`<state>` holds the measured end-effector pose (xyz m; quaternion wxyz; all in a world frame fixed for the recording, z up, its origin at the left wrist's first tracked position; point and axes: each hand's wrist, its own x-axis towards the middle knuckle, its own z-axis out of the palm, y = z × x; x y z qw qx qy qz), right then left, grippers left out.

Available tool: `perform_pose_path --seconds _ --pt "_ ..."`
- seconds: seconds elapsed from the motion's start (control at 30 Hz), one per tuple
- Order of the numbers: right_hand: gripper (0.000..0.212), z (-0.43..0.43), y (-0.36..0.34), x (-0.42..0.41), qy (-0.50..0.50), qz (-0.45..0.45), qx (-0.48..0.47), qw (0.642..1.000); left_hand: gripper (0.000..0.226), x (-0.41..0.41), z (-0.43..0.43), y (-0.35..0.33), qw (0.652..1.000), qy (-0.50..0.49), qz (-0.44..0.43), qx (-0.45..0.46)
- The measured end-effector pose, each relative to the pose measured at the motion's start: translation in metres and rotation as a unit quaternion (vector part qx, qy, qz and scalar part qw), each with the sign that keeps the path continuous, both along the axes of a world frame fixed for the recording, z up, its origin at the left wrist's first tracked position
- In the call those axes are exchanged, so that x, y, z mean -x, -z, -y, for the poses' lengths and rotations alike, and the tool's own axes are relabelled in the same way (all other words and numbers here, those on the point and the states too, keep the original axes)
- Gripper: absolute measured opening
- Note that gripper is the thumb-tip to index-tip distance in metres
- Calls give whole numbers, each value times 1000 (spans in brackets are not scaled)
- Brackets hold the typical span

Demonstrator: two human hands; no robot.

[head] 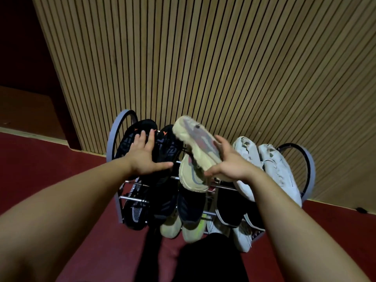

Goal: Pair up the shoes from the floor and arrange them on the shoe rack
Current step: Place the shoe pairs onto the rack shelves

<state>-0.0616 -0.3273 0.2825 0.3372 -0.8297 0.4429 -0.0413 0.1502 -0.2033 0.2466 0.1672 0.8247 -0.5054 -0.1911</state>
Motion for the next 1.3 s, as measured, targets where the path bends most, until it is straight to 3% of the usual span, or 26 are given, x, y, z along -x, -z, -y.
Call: perform_pose_path --seconds 0.1,0.17,0.33,0.57,0.73,0.93,1.07,1.2,1.3 --pt "118 -10 15 -10 -72 -183 27 980 120 -4 -5 3 998 28 47 -42" --pt "115 -13 20 -19 -56 -214 9 975 120 -4 -7 10 993 41 76 -79" --pt "107 -8 17 -38 -29 -177 -5 984 118 -1 -12 12 994 48 71 -71" --pt "114 0 25 -53 22 -137 83 987 119 -7 -16 0 999 8 13 -33" --pt "114 14 -15 -46 -103 -114 101 983 127 -14 -16 -23 999 18 16 21" --pt "97 10 -16 -46 -249 -147 198 937 134 -12 -13 -43 998 66 -12 1" --pt "83 7 7 -45 -249 -171 170 938 123 -3 -6 -27 998 52 -1 -47" --pt "75 8 9 -42 -238 -173 198 935 110 2 8 -33 995 45 83 -35" --pt "69 9 6 -30 -194 -143 210 948 112 5 24 -43 994 88 57 -41"
